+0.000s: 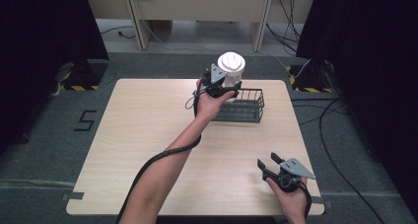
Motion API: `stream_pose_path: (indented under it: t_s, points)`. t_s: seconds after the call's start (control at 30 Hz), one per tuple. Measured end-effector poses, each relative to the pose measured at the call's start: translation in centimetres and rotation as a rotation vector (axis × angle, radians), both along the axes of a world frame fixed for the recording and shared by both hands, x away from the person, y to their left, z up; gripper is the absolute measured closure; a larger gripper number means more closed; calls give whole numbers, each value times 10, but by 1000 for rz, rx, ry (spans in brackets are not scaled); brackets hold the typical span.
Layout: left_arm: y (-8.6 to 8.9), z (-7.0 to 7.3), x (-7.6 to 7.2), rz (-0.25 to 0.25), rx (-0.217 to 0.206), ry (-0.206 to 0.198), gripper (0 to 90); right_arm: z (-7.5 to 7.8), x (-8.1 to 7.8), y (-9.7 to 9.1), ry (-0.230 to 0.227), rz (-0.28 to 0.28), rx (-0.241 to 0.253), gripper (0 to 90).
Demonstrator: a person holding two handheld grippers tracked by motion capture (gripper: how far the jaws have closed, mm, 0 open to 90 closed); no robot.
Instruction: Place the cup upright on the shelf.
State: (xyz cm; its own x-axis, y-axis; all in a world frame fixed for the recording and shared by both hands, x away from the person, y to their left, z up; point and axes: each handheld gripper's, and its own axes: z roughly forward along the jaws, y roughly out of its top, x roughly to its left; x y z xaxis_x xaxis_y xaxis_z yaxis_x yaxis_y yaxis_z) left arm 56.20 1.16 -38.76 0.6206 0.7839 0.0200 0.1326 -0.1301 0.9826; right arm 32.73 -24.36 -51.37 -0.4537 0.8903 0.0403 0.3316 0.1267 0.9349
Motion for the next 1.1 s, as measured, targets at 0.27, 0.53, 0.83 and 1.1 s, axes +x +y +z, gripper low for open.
stream_pose_path:
  t_s: [0.27,0.53,0.83,1.1]
  points:
    - [-8,-8,7,9,13,15,170,0,0,0,2,5,1,386]
    - [-9,-24,14,24,24,52,170,0,-1,-1,-3,9,0,385]
    - [-8,-37,18,36,26,75,170,0,-1,0,1,13,2,384]
    - [-11,-44,19,38,32,88,170,0,-1,2,2,22,-1,383]
